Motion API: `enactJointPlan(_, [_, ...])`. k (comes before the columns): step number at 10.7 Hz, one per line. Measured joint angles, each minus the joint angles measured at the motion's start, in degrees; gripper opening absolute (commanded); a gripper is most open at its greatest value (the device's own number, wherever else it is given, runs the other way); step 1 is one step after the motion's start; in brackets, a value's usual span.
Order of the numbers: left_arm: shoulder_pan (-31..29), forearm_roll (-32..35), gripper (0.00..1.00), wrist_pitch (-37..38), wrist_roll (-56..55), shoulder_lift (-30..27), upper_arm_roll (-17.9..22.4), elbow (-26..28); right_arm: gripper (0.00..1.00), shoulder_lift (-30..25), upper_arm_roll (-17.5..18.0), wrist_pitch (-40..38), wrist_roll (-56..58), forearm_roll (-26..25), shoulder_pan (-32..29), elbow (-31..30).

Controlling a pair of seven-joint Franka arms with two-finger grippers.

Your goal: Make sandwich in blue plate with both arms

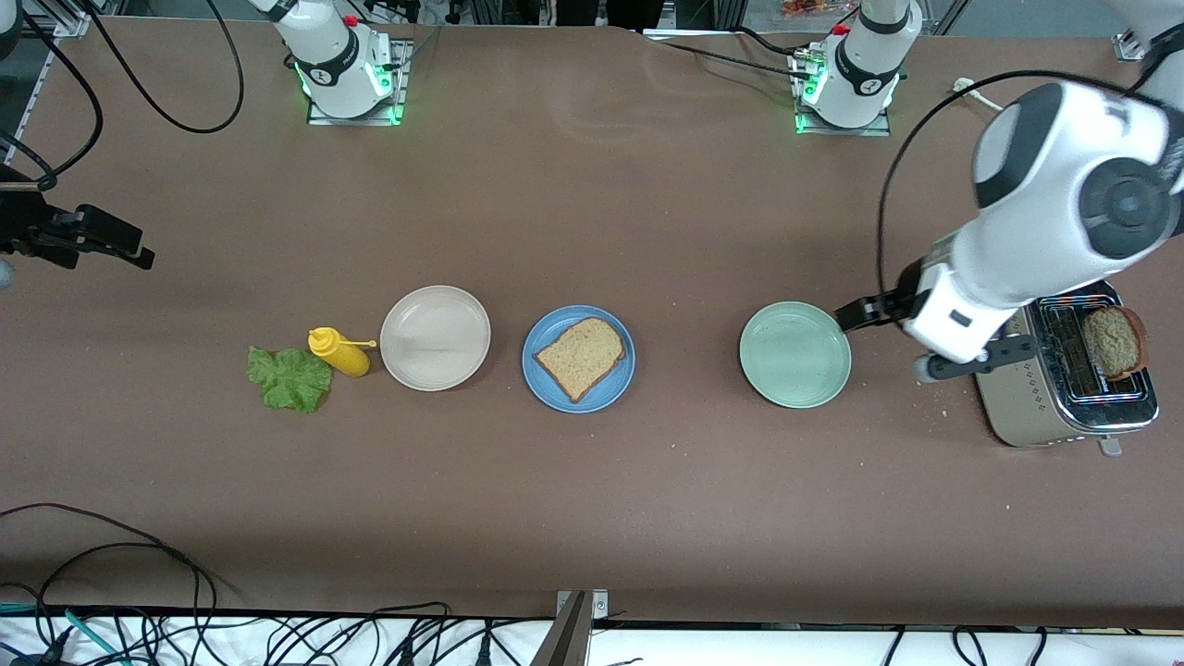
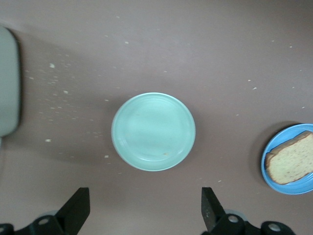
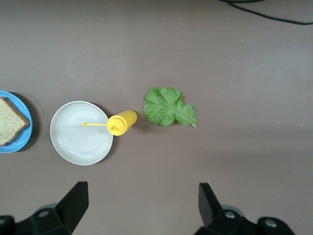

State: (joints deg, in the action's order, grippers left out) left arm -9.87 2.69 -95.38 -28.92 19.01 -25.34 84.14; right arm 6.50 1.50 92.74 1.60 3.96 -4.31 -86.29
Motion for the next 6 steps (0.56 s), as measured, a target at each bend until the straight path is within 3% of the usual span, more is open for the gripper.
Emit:
enactJointPlan(3, [-4.09, 0.00, 1.00, 9.87, 9.69, -1.68, 0.06, -4.98, 1.00, 0.19, -0.02, -0.03, 0.08, 0.00, -0.04, 0.00])
enactJointPlan(6, [-7.69, 0.00, 1.00, 15.15, 15.13, -1.84, 0.03, -8.31, 1.00, 0.94, -0.76, -0.03, 0.08, -0.02, -0.10, 0.00])
